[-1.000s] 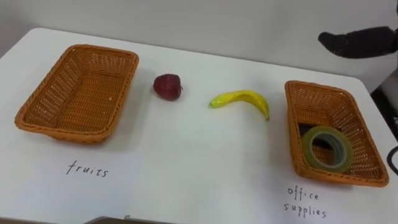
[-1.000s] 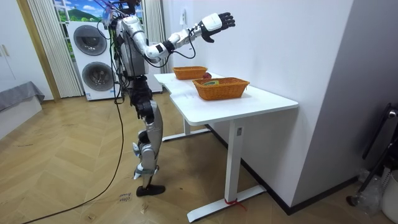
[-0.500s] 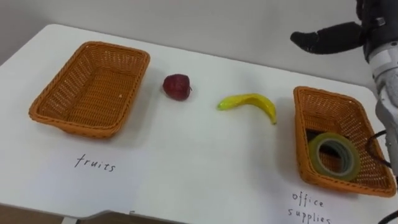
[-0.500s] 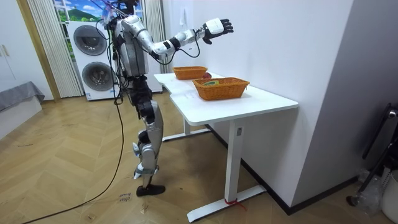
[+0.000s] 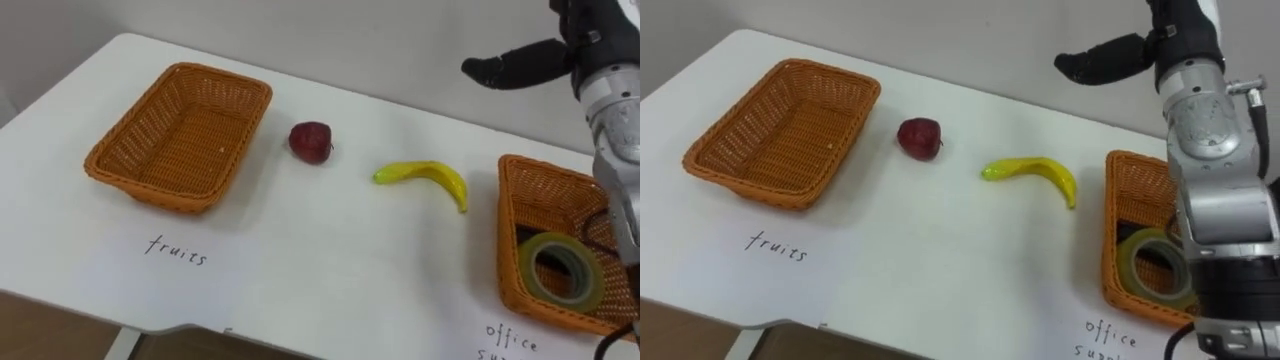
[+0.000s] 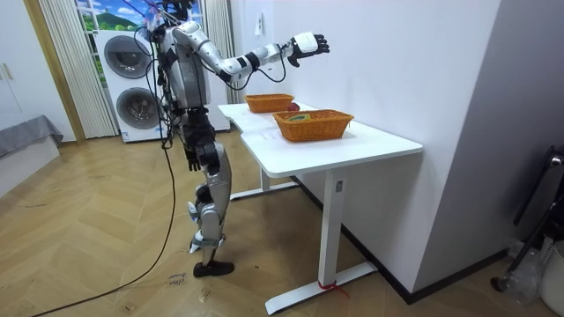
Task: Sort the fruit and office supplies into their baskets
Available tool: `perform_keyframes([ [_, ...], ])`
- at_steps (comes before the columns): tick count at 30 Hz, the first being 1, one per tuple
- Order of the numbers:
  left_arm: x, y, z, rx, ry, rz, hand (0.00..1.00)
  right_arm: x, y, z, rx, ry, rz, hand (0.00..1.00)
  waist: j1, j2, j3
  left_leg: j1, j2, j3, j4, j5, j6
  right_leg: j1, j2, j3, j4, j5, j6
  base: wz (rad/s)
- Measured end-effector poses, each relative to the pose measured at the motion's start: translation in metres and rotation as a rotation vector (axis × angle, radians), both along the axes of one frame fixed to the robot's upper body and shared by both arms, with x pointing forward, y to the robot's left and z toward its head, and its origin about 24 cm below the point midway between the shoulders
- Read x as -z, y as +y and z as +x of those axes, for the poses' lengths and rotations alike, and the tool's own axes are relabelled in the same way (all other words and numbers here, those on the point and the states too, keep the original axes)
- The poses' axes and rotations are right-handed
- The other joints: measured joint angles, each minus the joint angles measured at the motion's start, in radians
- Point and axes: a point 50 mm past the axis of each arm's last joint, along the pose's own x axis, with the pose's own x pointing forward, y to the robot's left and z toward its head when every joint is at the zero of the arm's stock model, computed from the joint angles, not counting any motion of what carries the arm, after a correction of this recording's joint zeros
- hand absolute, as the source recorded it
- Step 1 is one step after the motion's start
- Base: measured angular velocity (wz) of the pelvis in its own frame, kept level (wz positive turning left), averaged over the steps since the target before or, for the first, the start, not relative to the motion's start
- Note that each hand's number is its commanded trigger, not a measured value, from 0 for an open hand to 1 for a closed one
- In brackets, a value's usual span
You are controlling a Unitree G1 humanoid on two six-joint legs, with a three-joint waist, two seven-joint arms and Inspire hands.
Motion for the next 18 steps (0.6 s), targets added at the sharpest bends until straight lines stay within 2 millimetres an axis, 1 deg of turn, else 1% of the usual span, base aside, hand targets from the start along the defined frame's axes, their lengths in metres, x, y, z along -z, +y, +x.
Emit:
perform_keyframes([
  [2,0.0,0.001,-0.002,0.0,0.004,0.002,0.0,0.001,-0.003,0.002,0.004,0.013,-0.009,0.0,-0.001,-0.005,0.0006,-0.006,0.0,-0.001,0.003,0.0,0.0,-0.003,0.0,-0.001,0.0,0.0,0.0,0.02],
  [4,-0.001,0.001,-0.002,0.0,0.002,0.007,0.0,0.002,-0.003,0.004,0.004,0.027,-0.017,0.0,0.0,-0.011,-0.0013,-0.019,0.0,0.001,0.009,0.0,0.0,-0.013,0.0,-0.002,0.0,0.0,0.0,0.02],
  [5,-0.001,0.003,-0.002,0.005,0.002,0.013,0.0,0.006,-0.003,0.005,0.003,0.049,-0.034,0.0,0.004,-0.016,-0.0019,-0.027,0.001,0.003,0.012,0.0,0.0,-0.019,0.0,-0.002,0.0,0.0,0.0,0.0],
  [7,-0.002,0.005,-0.001,0.032,0.01,0.023,0.0,0.014,-0.003,0.007,0.001,0.09,-0.042,0.0,0.011,-0.022,0.0008,-0.036,0.002,0.005,0.017,0.0,-0.001,-0.025,0.001,0.0,0.0,0.0,0.0,0.0],
  [8,-0.003,0.007,0.002,0.057,0.012,0.032,0.0,0.021,-0.003,0.008,-0.002,0.122,-0.05,0.0,0.015,-0.028,-0.0004,-0.048,0.002,0.004,0.019,0.0,-0.001,-0.036,0.001,0.0,0.0,0.001,-0.001,0.0],
  [9,-0.004,0.009,0.003,0.06,0.008,0.036,0.0,0.023,-0.004,0.009,-0.003,0.133,-0.049,0.0,0.02,-0.031,0.0009,-0.054,0.002,0.005,0.02,0.001,-0.001,-0.041,0.001,0.0,0.0,0.002,-0.002,0.0],
  [10,-0.005,0.011,0.006,0.063,0.003,0.043,0.0,0.027,-0.003,0.009,-0.007,0.152,-0.052,0.0,0.023,-0.037,-0.0008,-0.068,0.002,0.006,0.022,0.002,-0.002,-0.054,0.001,0.002,0.0,0.003,-0.004,0.0],
  [11,-0.006,0.014,0.01,0.071,0.005,0.049,0.0,0.031,-0.002,0.011,-0.011,0.169,-0.054,0.0,0.024,-0.04,0.0047,-0.076,0.002,0.005,0.028,0.003,-0.002,-0.06,0.002,0.002,0.0,0.003,-0.005,0.0],
  [13,-0.007,0.019,0.015,0.086,0.003,0.06,0.0,0.035,0.0,0.011,-0.017,0.189,-0.062,0.0,0.026,-0.05,0.0003,-0.1,0.002,0.001,0.039,0.003,-0.002,-0.078,0.002,0.002,0.001,0.004,-0.006,0.06],
  [15,-0.008,0.022,0.019,0.094,-0.003,0.071,0.0,0.037,0.001,0.014,-0.02,0.201,-0.069,0.0,0.027,-0.054,0.0028,-0.118,0.002,0.0,0.053,0.004,-0.002,-0.092,0.002,0.002,0.001,0.005,-0.008,0.03],
  [16,-0.009,0.023,0.022,0.097,-0.01,0.08,0.0,0.036,0.001,0.016,-0.016,0.206,-0.064,0.0,0.027,-0.056,0.0027,-0.128,0.002,-0.001,0.053,0.004,-0.002,-0.102,0.002,0.002,0.001,0.007,-0.008,0.03],
  [17,-0.01,0.025,0.026,0.099,-0.017,0.09,0.0,0.036,0.0,0.018,-0.009,0.207,-0.058,0.0,0.027,-0.058,0.0082,-0.135,0.002,-0.001,0.052,0.004,-0.002,-0.106,0.003,0.002,0.001,0.008,-0.008,0.0],
  [18,-0.011,0.026,0.027,0.1,-0.02,0.094,0.0,0.036,-0.001,0.019,-0.005,0.208,-0.059,0.0,0.027,-0.06,0.0102,-0.136,0.003,-0.001,0.052,0.004,-0.002,-0.108,0.003,0.001,0.001,0.008,-0.008,0.0],
])
